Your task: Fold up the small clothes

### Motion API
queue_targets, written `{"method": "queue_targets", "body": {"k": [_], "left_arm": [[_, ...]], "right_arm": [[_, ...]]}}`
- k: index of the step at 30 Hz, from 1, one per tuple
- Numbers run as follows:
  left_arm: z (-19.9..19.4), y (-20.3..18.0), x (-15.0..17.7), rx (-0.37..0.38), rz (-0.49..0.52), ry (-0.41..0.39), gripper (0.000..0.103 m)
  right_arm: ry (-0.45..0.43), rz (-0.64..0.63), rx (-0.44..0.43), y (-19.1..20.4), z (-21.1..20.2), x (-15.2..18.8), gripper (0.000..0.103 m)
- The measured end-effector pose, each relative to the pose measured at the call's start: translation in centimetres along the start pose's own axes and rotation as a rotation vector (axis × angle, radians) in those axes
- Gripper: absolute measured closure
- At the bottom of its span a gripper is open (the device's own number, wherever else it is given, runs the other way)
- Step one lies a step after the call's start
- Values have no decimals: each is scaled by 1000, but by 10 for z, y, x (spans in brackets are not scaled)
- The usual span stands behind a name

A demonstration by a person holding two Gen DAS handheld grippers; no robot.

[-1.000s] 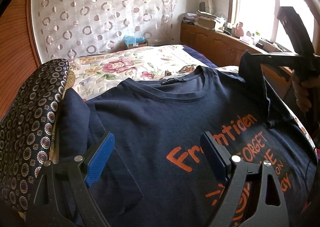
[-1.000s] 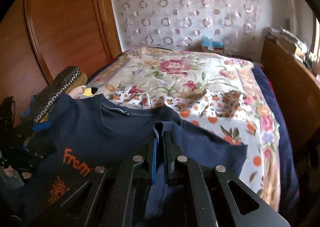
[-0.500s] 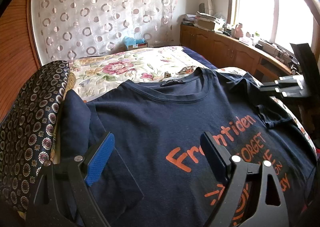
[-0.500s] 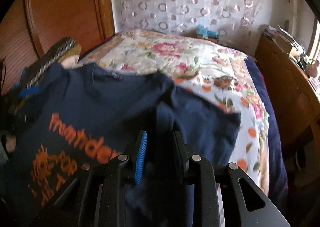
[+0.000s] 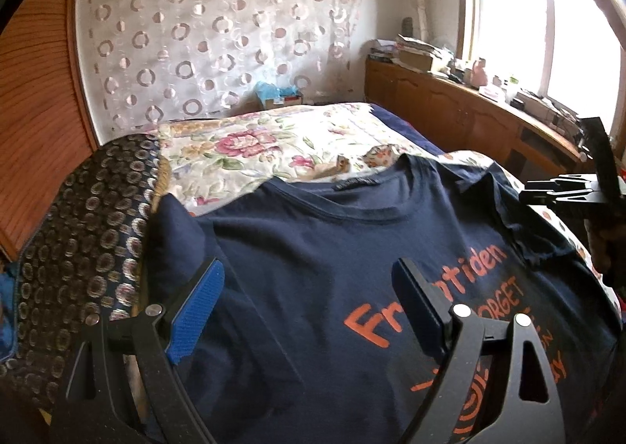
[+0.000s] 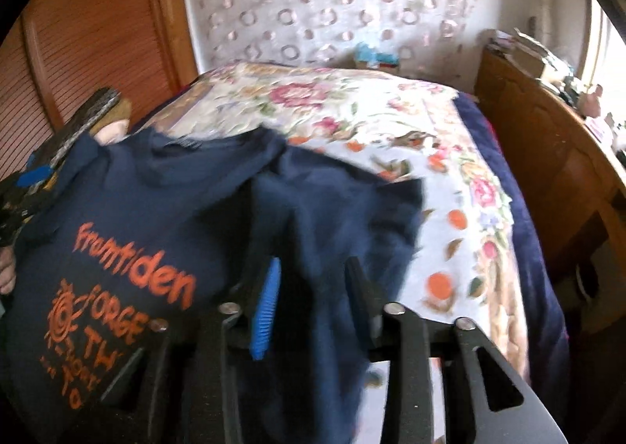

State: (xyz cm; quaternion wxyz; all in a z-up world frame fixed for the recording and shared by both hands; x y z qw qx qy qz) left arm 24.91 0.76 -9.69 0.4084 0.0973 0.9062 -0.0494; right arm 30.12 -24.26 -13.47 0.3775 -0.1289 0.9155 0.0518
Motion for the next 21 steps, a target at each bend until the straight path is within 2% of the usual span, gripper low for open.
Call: {"method": "queue_targets", "body": {"k": [6,12,21], "left_arm": [[-7,13,-5,-7,-23,-3,15],[-11,31,-6,-84,-5,15,20],[3,62,-25,-173,39,94,21]], "right_arm": [[27,34,36,-19,29,-11,63],[55,51,71,-21,46,-15,63],[35,61,41,-22,43,-13,62]]}}
Point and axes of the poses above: each gripper's, at about its wrist camera, not at the fingertips, and z roughly the way its jaws point, y to its left, x to its underside, the point moved 7 cm from there along z, roughly the way its jaws point, and after that the axes turned 4 degrees about y, right-handed, at the moved point
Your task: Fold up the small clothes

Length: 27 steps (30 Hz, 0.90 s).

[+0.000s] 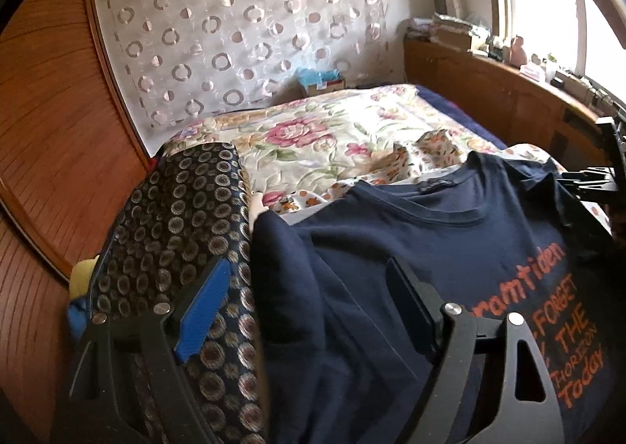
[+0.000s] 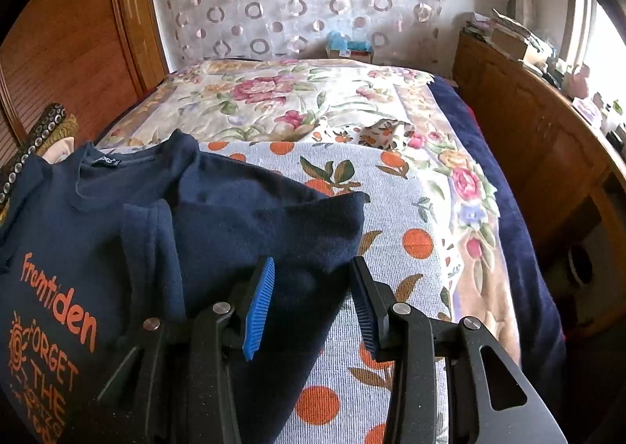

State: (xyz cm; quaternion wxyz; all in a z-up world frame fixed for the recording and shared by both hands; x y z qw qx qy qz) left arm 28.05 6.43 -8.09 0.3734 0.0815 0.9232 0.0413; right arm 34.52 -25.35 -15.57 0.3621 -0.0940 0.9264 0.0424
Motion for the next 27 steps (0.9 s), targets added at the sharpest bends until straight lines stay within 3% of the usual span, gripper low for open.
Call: {"method": "queue_targets", "body": {"k": [2,6,13,16,22,27], "left_arm": [[7,1,-6,-2,19,23,24],[22,-6,-16,-8,72,80,43],[52,-23,-10,-25,157,202,66],[56,-26,-5,-34,176,232,68],[81,-14,4,-164,217,322,68],[86,-15,7,-199,263,339,68]], "right_arm": [[1,3,-4,-4,2,0,62],[1,3,-1,-6,5,0,61],[0,3,-2,-6,5,0,61],[0,3,-2,-6,5,0,60],[-1,3,-4,-7,6,0,60],[-1,2,-3,-7,7,1,60]]}}
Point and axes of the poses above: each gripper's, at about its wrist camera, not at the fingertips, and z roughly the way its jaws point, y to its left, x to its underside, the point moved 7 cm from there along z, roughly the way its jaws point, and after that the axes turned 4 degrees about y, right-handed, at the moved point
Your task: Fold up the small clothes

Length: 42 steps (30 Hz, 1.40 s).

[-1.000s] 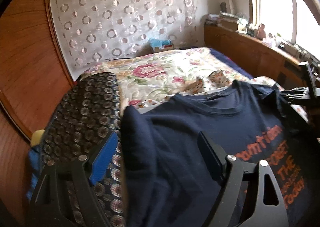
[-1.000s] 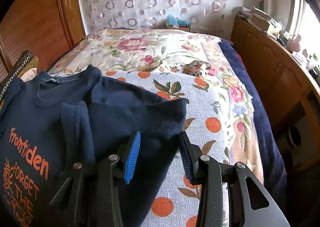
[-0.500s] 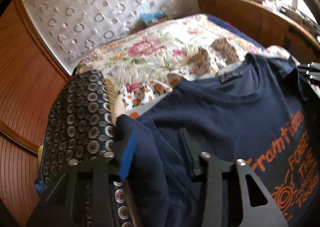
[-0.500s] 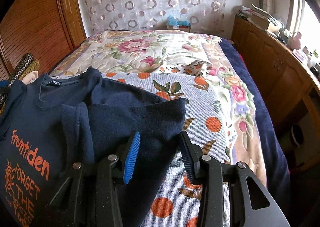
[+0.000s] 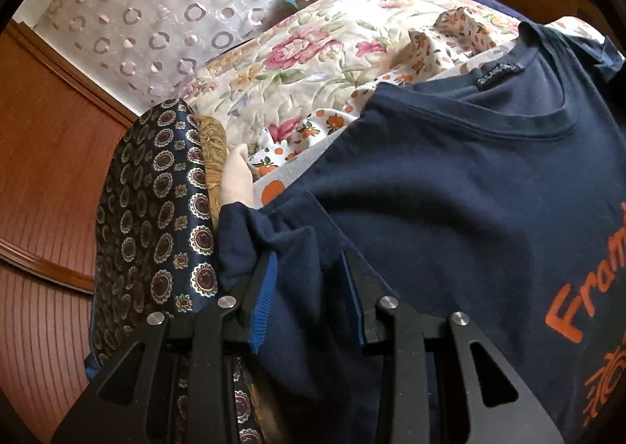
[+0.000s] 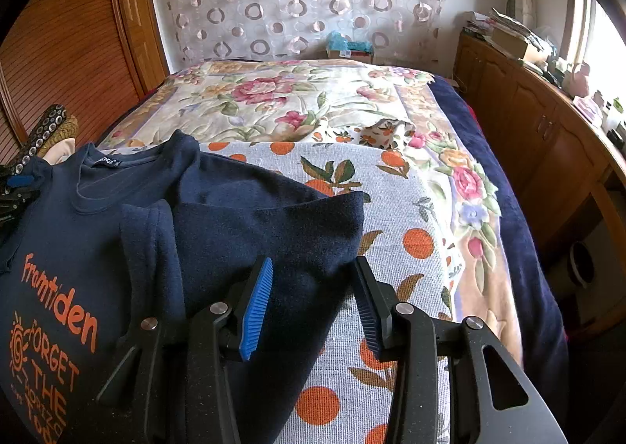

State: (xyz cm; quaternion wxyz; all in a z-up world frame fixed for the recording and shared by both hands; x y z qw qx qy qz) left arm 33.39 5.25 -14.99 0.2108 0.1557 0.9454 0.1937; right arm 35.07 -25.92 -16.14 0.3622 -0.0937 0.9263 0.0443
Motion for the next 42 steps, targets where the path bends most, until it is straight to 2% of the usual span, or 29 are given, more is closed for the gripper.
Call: {"method": "queue_targets", "body": {"k": [2,3,5,8,12,17,28,32,34,36,39,42], "left_arm": [[0,1,0,-10,10,4,79],[1,1,0,-22,18,6,96],[-5,5,1,-5,5,-17,99],[-24,21,-1,22,-59,-88,100],[-67,43,-1,21,-132,-210,100],[-102,58,6,88,-204,-318,100],[-124,42,30,217,-275,-425,100],[-123,30,41,262,-298,-437,100],[-124,27,47,272,-303,-438,100],[-127,25,54,276,-310,-443,100],[-135,25,63,274,-316,-453,100],[-147,26,77,269,-326,-473,100]], "right_arm": [[0,0,1,0,0,0,59],[-1,-1,2,0,0,0,59],[0,-2,1,-1,1,-1,59],[-1,-2,1,-1,1,0,59],[0,-6,4,-2,1,-1,59],[2,-2,5,-3,2,-1,55],[30,4,-11,-8,12,-13,52],[24,24,-19,-15,17,-20,52],[10,19,-35,-14,18,-20,62],[9,-5,-49,-9,18,-17,85],[17,-31,-47,-4,14,-12,96],[-50,-30,-63,-2,-7,-13,98]]}}
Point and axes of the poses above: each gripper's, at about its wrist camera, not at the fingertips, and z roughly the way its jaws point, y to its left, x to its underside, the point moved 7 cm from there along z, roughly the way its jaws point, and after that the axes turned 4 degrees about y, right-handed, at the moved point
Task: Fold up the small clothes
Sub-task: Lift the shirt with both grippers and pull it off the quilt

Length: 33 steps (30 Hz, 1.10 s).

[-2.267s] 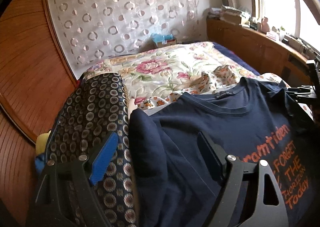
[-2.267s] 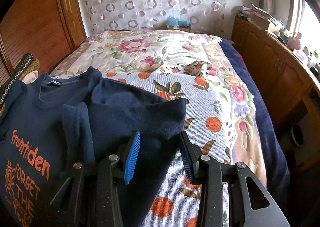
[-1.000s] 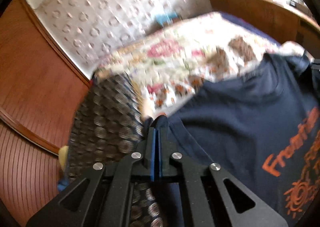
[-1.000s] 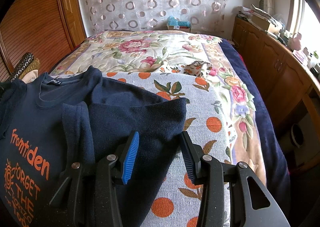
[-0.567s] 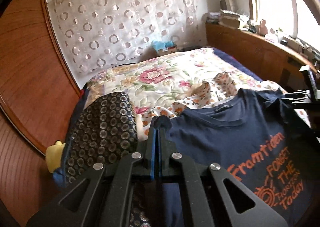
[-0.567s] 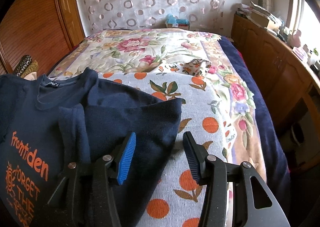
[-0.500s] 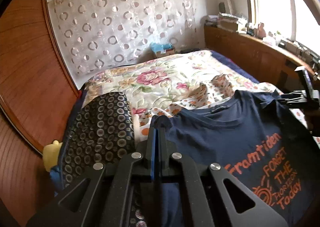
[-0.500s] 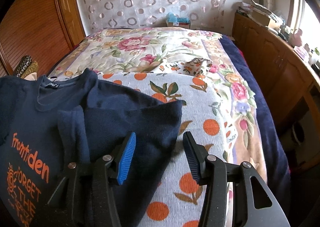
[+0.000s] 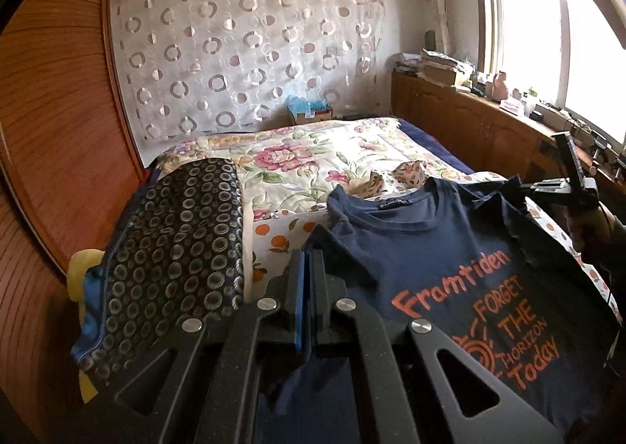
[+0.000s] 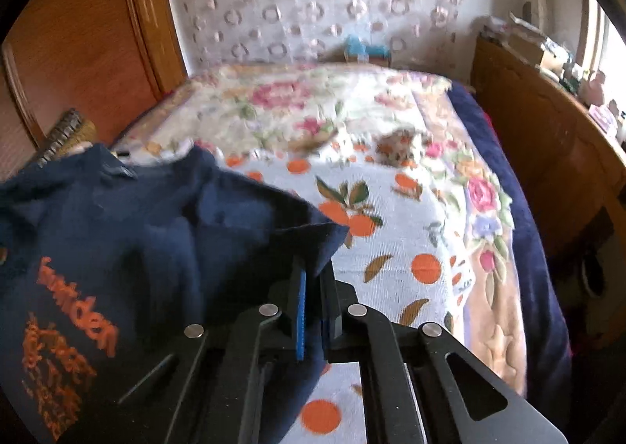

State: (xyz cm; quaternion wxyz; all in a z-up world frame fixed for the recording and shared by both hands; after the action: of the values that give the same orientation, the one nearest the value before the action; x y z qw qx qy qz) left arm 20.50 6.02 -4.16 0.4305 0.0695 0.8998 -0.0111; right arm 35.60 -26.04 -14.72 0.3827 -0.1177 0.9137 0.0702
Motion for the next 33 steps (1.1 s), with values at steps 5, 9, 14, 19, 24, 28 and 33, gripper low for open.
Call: {"method": "queue_targets", "body": {"k": [5,9,14,19,24,28,33], "left_arm": [[-28,4,10,-7,-15,-35,100],[-50,7,20,-7,-31,-64,100],[-78,10,42,-4,-53,-85,100],[-101,15,68,5,-82,-91,100],[-119,16,92,23,-104,-92,100],[-146,20,99,26,-131,-108,100],[-159,18,110,-2,-105,-86,100]], "right_arm": [[-153,-17,11,12,-63,-2,98],[-246,-54,12,27,-117,9,98],[-304,-67,-21,38,-167,43,98],[-321,-66,-60,40,-200,97,98],[-306,-55,-80,33,-218,143,98],[-252,-73,-31,30,-229,168,98],[-214,-81,-18,32,-254,189,98]]}}
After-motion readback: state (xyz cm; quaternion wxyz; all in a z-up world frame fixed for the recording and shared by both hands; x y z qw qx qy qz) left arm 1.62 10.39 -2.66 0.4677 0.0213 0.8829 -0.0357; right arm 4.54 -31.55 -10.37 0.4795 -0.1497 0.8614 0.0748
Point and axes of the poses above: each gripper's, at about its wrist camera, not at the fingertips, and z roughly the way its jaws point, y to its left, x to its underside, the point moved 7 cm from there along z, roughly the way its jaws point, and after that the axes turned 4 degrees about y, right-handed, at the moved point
